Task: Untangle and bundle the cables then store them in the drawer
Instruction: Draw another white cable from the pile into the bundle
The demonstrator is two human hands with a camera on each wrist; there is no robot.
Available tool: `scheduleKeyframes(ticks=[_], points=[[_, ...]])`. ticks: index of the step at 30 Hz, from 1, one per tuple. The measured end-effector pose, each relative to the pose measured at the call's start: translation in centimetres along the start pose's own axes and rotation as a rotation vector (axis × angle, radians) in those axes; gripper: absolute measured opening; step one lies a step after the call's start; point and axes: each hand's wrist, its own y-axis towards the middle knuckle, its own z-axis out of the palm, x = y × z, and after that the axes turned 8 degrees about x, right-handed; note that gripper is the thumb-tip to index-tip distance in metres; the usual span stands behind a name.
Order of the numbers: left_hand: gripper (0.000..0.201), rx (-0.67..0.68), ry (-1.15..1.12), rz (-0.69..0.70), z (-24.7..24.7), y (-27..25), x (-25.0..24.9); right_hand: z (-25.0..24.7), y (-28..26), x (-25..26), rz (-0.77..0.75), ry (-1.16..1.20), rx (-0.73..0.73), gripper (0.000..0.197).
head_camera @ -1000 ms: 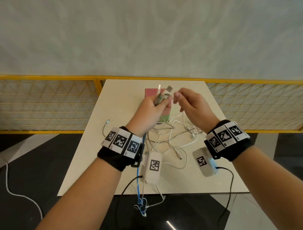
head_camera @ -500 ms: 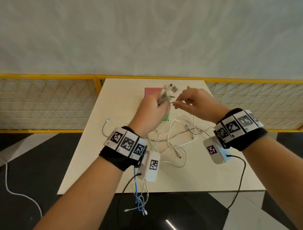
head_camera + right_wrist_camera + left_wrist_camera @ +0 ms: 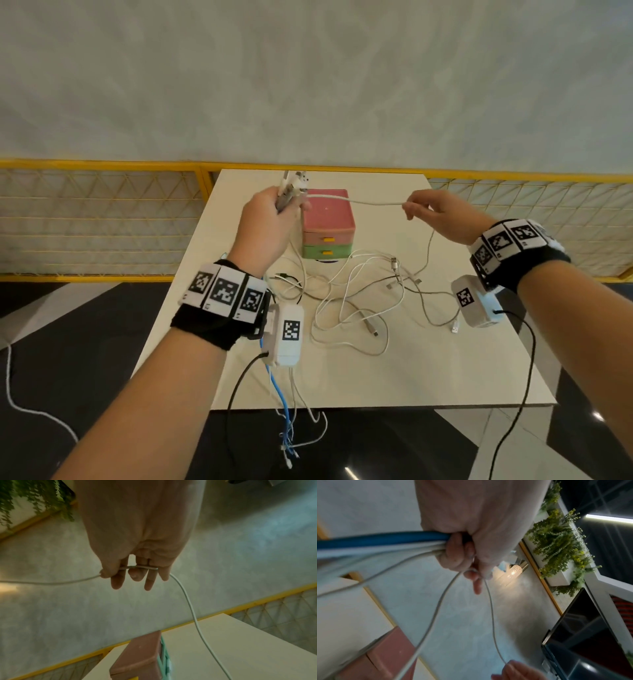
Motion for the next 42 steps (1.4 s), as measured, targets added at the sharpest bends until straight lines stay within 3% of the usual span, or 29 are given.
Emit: scheduleKeyframes(ticks=[2,5,8,10,12,16,19,25,28,31,33,36,39,42], points=[[0.025,-0.050,0.084,-0.011,0.3,0.1,0.3,-0.2,0.8,0.2,-0.062,-0.030,-0.032,0.021],[0.021,-0.134,0.042,0.103,1.2,-0.6,-1.2,-0.4,1.7,2.0,-0.252,-0.136,-0.092,0.015],[0.024,0.000,-0.019,0.166,2.8,-0.8,-3.0,-0.7,2.6,4.0,-0.398,-0.219,-0.175,0.015],[0.013,0.126,-0.072,0.111,4.0,-0.4,-3.8,-0.9,2.9,5.0,-0.507,-0.277,-0.211,0.014],[0.020,0.237,-0.155,0.052,4.7,0.0,-4.2,-1.3,3.0,5.3,-0.569,-0.316,-0.205,0.014],[0.023,0.143,-0.181,0.073,4.5,0.4,-3.7,-0.8,2.6,3.7,-0.465,-0.250,-0.110,0.018],[0.022,0.065,-0.116,0.106,4.4,0.3,-3.1,0.8,2.6,2.1,-0.289,-0.123,-0.009,0.015],[0.028,-0.080,-0.267,0.100,2.1,-0.4,-2.1,2.9,2.3,-2.5,0.046,0.025,0.063,0.027],[0.027,-0.024,-0.244,0.101,1.3,-0.3,-1.1,2.8,2.1,-3.1,0.048,0.044,0.004,0.024],[0.028,0.026,-0.238,0.075,1.4,-0.5,-0.2,1.3,1.4,-1.2,-0.043,0.087,-0.121,0.028],[0.028,0.073,-0.209,0.046,1.4,-0.7,0.0,0.0,-0.3,0.6,-0.089,0.087,-0.128,0.033],[0.030,0.127,-0.185,-0.005,1.3,-1.3,0.1,-1.2,-3.7,3.3,-0.094,0.028,0.032,0.033],[0.037,0.210,-0.168,-0.027,1.2,-2.1,-0.1,-1.0,-7.4,5.4,-0.093,-0.061,0.282,0.018],[0.039,0.206,-0.175,-0.054,1.2,-2.9,-0.5,0.8,-10.5,6.5,-0.100,-0.104,0.535,0.015]])
